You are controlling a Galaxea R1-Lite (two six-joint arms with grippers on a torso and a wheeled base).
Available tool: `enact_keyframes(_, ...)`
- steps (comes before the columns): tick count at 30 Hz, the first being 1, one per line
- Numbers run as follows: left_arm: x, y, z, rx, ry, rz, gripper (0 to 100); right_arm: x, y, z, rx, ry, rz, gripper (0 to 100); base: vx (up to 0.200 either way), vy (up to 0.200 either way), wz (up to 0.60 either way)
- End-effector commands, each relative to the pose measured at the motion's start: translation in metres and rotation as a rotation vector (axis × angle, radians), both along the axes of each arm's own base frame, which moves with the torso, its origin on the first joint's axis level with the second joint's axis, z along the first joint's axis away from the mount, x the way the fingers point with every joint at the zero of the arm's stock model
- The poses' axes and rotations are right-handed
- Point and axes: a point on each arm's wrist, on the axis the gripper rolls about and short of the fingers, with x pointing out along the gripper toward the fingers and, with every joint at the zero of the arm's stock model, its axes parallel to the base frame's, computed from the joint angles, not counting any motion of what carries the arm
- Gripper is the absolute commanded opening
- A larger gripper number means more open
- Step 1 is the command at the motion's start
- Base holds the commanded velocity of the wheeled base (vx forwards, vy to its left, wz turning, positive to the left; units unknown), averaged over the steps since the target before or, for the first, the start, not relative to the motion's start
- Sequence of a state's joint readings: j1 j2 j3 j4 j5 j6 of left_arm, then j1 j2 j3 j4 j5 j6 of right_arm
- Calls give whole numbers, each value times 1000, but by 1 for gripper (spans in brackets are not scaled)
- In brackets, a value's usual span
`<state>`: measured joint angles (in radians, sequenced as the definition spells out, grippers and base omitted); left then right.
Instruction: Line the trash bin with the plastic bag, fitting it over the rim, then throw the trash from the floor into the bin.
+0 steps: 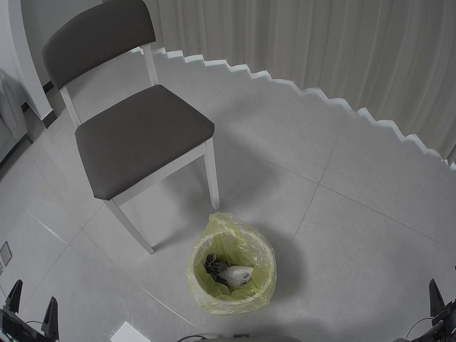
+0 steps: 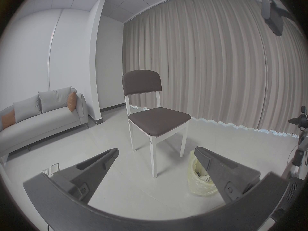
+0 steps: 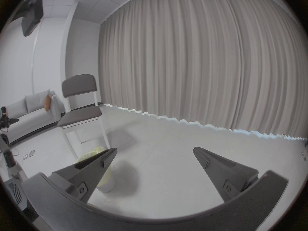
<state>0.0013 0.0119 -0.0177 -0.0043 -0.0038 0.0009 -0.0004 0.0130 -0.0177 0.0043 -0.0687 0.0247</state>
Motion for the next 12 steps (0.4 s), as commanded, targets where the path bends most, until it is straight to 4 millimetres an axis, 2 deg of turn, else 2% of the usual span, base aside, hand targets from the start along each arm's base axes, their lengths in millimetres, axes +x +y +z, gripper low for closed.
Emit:
enact_keyframes(1, 0, 0, -5, 1, 5, -1, 100, 0, 0, -4, -14, 9, 16, 100, 0, 0, 0)
enact_keyframes(12, 0, 0, -5, 5, 5, -4, 100, 0, 0, -4, 12, 6, -8, 100, 0, 0, 0)
